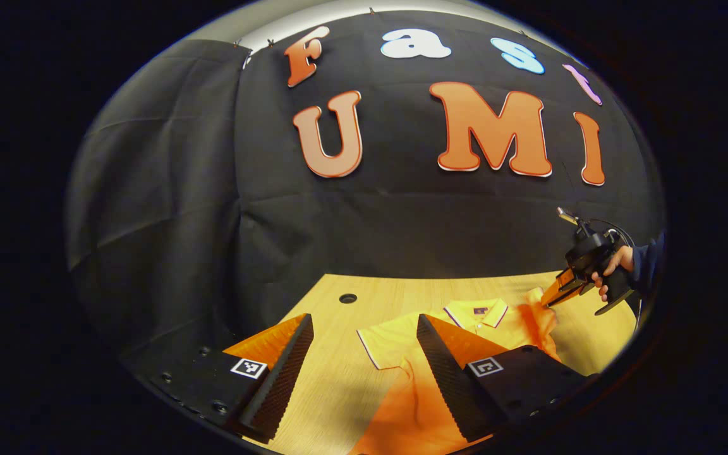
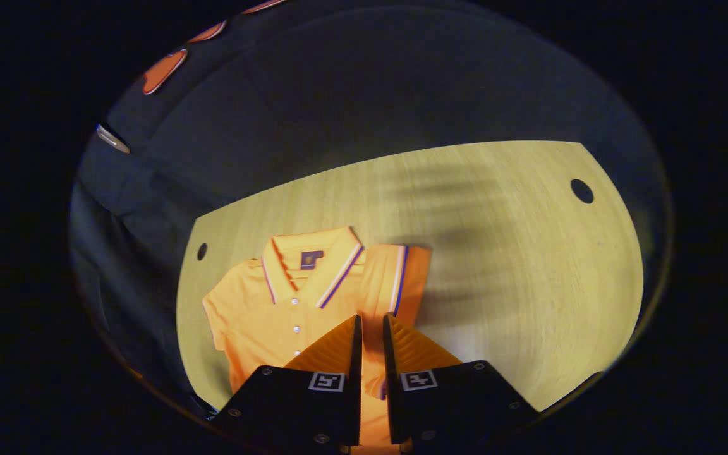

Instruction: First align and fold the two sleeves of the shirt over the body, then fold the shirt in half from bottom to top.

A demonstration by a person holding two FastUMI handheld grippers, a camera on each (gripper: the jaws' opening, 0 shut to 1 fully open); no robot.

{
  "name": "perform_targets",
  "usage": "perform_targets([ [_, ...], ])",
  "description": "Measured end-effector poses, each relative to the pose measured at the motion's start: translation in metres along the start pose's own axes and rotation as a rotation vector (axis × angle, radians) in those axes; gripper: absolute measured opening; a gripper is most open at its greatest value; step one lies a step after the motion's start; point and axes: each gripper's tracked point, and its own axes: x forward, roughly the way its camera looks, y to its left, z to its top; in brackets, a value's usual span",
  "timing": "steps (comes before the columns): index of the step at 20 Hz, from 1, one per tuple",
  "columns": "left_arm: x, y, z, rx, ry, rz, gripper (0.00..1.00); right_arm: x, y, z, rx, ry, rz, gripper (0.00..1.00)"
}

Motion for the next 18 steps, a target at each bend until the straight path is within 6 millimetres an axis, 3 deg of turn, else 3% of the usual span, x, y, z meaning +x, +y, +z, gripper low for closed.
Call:
perform_targets([
  [3, 0.037, -0.012, -0.021, -0.023, 0.097, -0.076, 0.99, -0.015, 0.021, -0.004, -0.065, -0.028, 0.052, 0.39],
  [4, 0.046, -0.013, -0.031, -0.036, 0.148, -0.090, 0.99, -0.022, 0.020, -0.002, -0.090, -0.049, 0.042, 0.40],
  [7, 0.072, -0.018, -0.053, -0.090, 0.297, -0.134, 0.99, -0.050, 0.015, 0.002, -0.142, -0.127, -0.006, 0.61],
  [9, 0.089, -0.013, -0.063, -0.107, 0.386, -0.150, 0.99, -0.069, 0.013, 0.006, -0.152, -0.194, -0.026, 0.83],
  [13, 0.122, -0.017, -0.084, -0.110, 0.526, -0.170, 0.98, -0.106, 0.002, -0.001, -0.121, -0.290, -0.068, 0.92],
  [18, 0.165, -0.014, -0.111, -0.119, 0.691, -0.169, 1.00, -0.148, -0.010, -0.020, -0.085, -0.385, -0.124, 0.95],
])
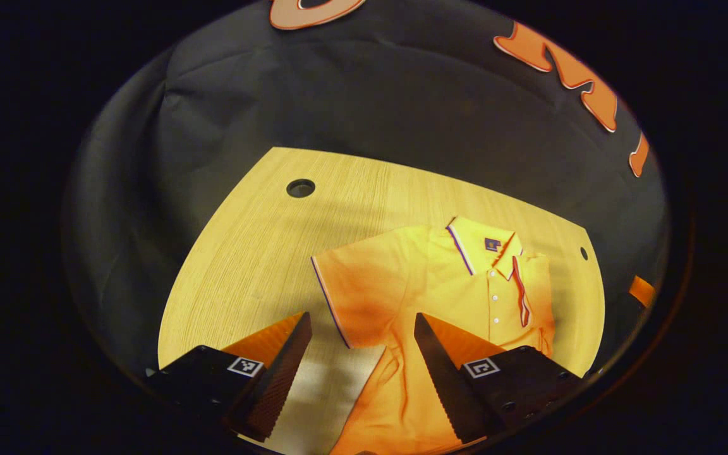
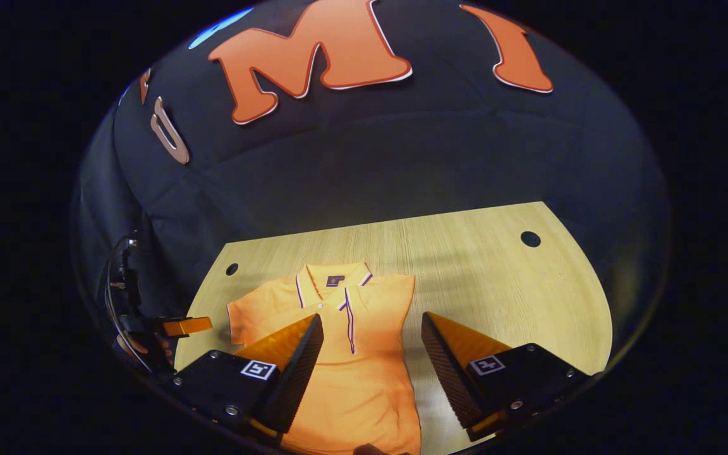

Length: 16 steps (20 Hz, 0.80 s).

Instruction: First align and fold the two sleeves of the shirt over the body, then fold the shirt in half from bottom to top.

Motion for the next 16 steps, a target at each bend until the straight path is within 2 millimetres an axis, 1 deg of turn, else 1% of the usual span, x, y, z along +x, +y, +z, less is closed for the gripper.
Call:
perform_targets([
  [1, 0.006, 0.005, 0.000, -0.015, 0.039, 0.019, 0.98, -0.009, -0.003, -0.001, 0.001, -0.015, -0.016, 0.96],
  [2, 0.016, 0.007, -0.001, -0.027, 0.081, 0.025, 0.98, -0.019, -0.008, -0.002, 0.002, -0.035, -0.036, 0.96],
  [3, 0.021, 0.008, -0.002, -0.046, 0.119, 0.027, 0.99, -0.030, -0.011, -0.003, -0.001, -0.053, -0.053, 0.96],
  [5, 0.042, 0.014, -0.005, -0.064, 0.189, 0.036, 0.98, -0.051, -0.018, -0.009, 0.002, -0.077, -0.082, 0.96],
  [6, 0.052, 0.017, -0.004, -0.061, 0.208, 0.039, 0.98, -0.060, -0.022, -0.013, 0.006, -0.084, -0.095, 0.97],
  [9, 0.074, 0.025, -0.009, -0.025, 0.289, 0.087, 0.98, -0.085, -0.032, -0.030, 0.027, -0.079, -0.126, 0.97],
  [10, 0.078, 0.028, -0.011, -0.019, 0.309, 0.100, 0.96, -0.091, -0.037, -0.033, 0.029, -0.082, -0.140, 0.98],
  [11, 0.082, 0.026, -0.012, -0.019, 0.322, 0.105, 0.98, -0.098, -0.042, -0.037, 0.033, -0.084, -0.157, 0.98],
  [14, 0.091, 0.022, -0.007, 0.010, 0.347, 0.114, 0.97, -0.117, -0.044, -0.047, 0.086, -0.089, -0.152, 0.97],
  [15, 0.093, 0.019, -0.008, 0.028, 0.358, 0.120, 0.96, -0.121, -0.044, -0.048, 0.104, -0.091, -0.147, 0.97],
  [16, 0.096, 0.017, -0.008, 0.045, 0.367, 0.124, 0.94, -0.123, -0.046, -0.050, 0.106, -0.098, -0.153, 0.98],
])
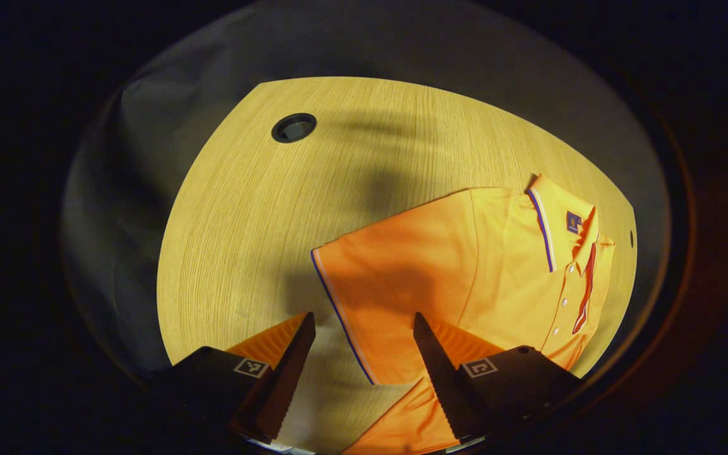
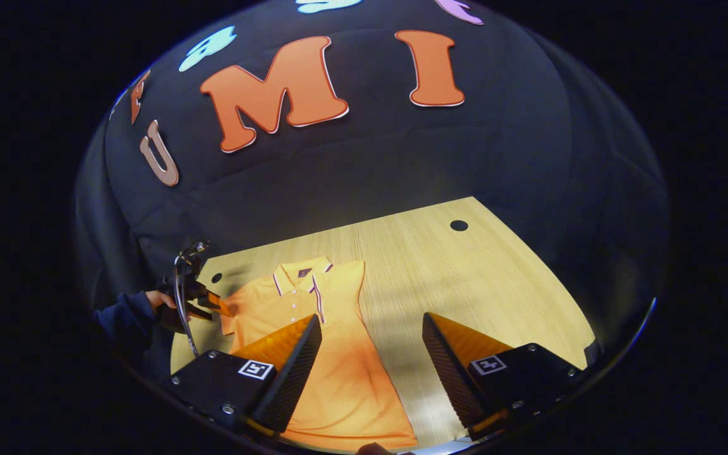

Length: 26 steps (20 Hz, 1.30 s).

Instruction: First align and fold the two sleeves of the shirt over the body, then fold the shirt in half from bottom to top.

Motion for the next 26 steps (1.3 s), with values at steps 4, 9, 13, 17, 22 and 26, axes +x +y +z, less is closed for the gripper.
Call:
perform_targets([
  [4, 0.011, 0.000, -0.001, 0.006, 0.035, 0.019, 0.60, -0.011, -0.007, -0.006, 0.011, -0.005, -0.010, 0.98],
  [9, 0.013, -0.006, 0.002, 0.012, 0.016, -0.023, 0.14, -0.014, -0.023, -0.017, 0.031, 0.009, -0.030, 0.98],
  [13, -0.009, -0.017, 0.016, 0.080, -0.052, -0.081, 0.06, -0.012, -0.029, -0.020, 0.060, 0.013, -0.027, 0.98],
  [17, -0.051, -0.052, 0.035, 0.206, -0.151, -0.117, 0.06, -0.009, -0.026, -0.014, 0.064, 0.005, -0.005, 0.98],
  [22, -0.074, -0.129, 0.038, 0.343, -0.205, -0.197, 0.06, -0.006, -0.025, -0.011, 0.050, 0.005, 0.012, 0.98],
  [26, -0.097, -0.192, 0.018, 0.407, -0.245, -0.369, 0.52, -0.007, -0.026, -0.009, 0.039, 0.003, 0.030, 0.98],
])
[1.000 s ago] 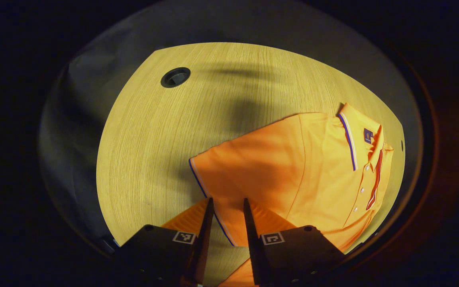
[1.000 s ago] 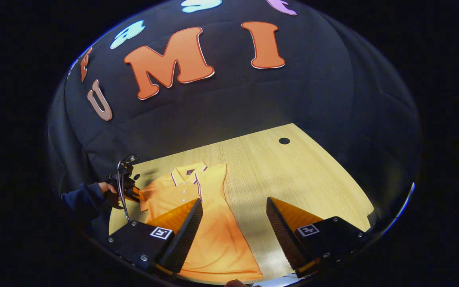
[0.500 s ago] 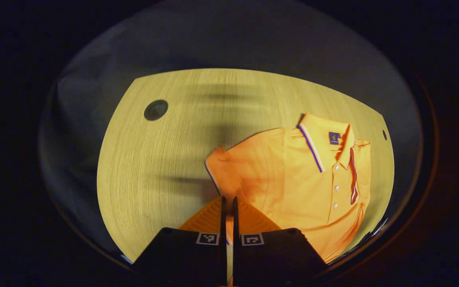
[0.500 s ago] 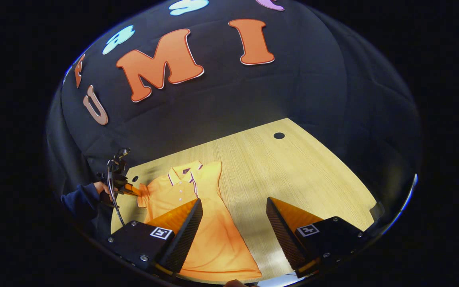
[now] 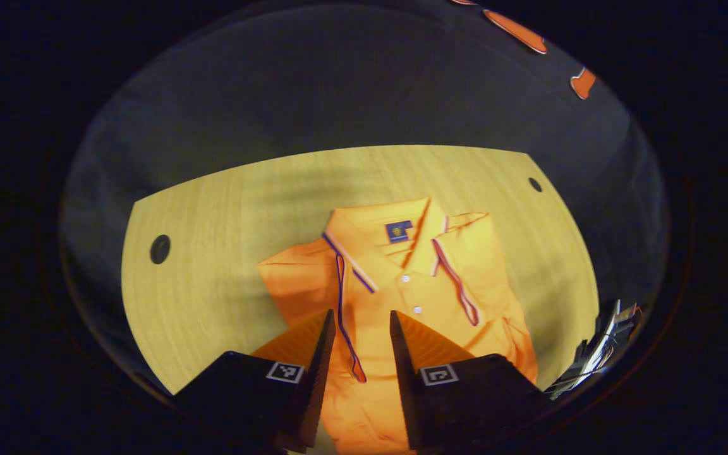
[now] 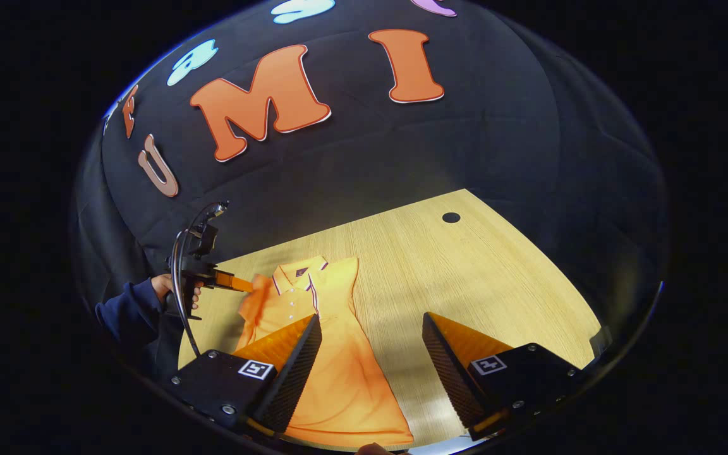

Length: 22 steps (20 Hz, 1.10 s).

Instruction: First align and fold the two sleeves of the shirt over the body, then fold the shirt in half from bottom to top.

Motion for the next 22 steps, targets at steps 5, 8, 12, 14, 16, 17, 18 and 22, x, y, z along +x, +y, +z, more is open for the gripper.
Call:
perform_targets([
  [5, -0.030, -0.016, 0.000, 0.088, -0.123, 0.021, 0.98, 0.000, -0.003, 0.010, -0.032, -0.025, 0.010, 0.98],
  [8, -0.064, -0.017, -0.004, 0.084, -0.230, 0.077, 0.98, -0.001, 0.001, 0.026, -0.058, -0.097, 0.012, 0.98],
  [12, -0.120, -0.014, -0.017, 0.036, -0.406, 0.122, 0.98, -0.006, 0.014, 0.035, -0.108, -0.201, 0.048, 0.98],
  [14, -0.146, -0.012, -0.024, 0.042, -0.502, 0.190, 0.98, -0.003, 0.023, 0.035, -0.161, -0.252, 0.046, 0.97],
  [16, -0.183, -0.013, -0.032, 0.037, -0.583, 0.231, 0.98, -0.007, 0.033, 0.035, -0.203, -0.306, 0.052, 0.97],
  [17, -0.195, -0.015, -0.038, 0.034, -0.625, 0.247, 0.98, -0.008, 0.040, 0.035, -0.217, -0.330, 0.064, 0.97],
  [18, -0.208, -0.017, -0.044, 0.030, -0.657, 0.260, 0.98, -0.009, 0.047, 0.035, -0.225, -0.352, 0.077, 0.98],
  [22, -0.246, -0.021, -0.072, 0.035, -0.787, 0.317, 0.98, -0.009, 0.067, 0.020, -0.257, -0.348, 0.131, 0.98],
])
